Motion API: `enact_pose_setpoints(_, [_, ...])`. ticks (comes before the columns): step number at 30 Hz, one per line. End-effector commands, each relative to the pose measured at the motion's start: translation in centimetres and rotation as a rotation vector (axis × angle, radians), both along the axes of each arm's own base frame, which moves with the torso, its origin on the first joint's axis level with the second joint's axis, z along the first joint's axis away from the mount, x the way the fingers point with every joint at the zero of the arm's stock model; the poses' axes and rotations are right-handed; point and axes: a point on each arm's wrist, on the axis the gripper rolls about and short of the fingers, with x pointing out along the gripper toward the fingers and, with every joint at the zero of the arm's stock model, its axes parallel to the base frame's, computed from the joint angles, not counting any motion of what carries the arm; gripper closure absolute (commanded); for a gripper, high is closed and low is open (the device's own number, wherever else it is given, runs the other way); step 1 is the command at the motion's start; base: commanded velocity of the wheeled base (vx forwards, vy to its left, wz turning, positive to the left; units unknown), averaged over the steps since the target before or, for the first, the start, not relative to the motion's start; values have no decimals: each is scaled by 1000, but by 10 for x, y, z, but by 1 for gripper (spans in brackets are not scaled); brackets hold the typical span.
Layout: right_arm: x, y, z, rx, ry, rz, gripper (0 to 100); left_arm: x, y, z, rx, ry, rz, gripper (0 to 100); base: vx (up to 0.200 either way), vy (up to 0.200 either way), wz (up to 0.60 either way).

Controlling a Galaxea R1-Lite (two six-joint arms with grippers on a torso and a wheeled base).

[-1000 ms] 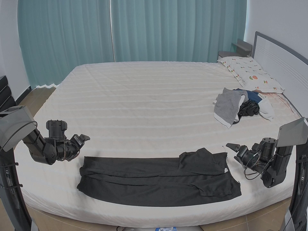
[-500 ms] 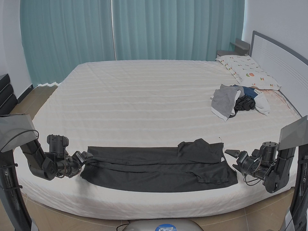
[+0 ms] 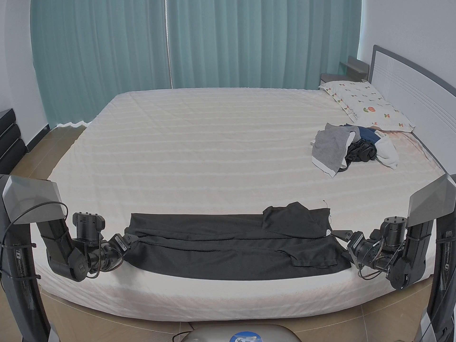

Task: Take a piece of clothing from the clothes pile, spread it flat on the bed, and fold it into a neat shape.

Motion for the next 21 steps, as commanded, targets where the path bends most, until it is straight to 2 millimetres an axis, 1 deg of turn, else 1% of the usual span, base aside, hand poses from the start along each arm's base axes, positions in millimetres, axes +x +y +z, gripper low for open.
enact_pose_setpoints(1, [0,0,-2,-2,1,0,0,-1,-2,-9,2,28,-4,0,0,0,0])
enact_pose_setpoints(7, [0,1,-3,-2,3,2,0,4,-5,-8,7,14,-10,0,0,0,0])
enact_pose_setpoints(11, [0,1,-3,-2,3,2,0,4,-6,-13,21,25,-18,0,0,0,0])
enact_pose_setpoints(12, [0,1,-3,-3,3,0,0,2,-6,-15,56,33,-19,0,0,0,0])
enact_pose_setpoints(13, [-1,1,-3,-4,4,1,0,1,-6,-16,71,37,-23,100,0,0,0])
enact_pose_setpoints(16, [-1,2,-2,-4,4,4,0,-3,-5,-19,101,57,-28,100,0,0,0])
enact_pose_setpoints(17, [-2,2,-3,-4,7,6,0,-8,-6,-21,128,74,-27,100,0,0,0])
enact_pose_setpoints(21, [-3,2,-3,-6,11,6,0,-9,-5,-21,164,62,11,100,0,0,0])
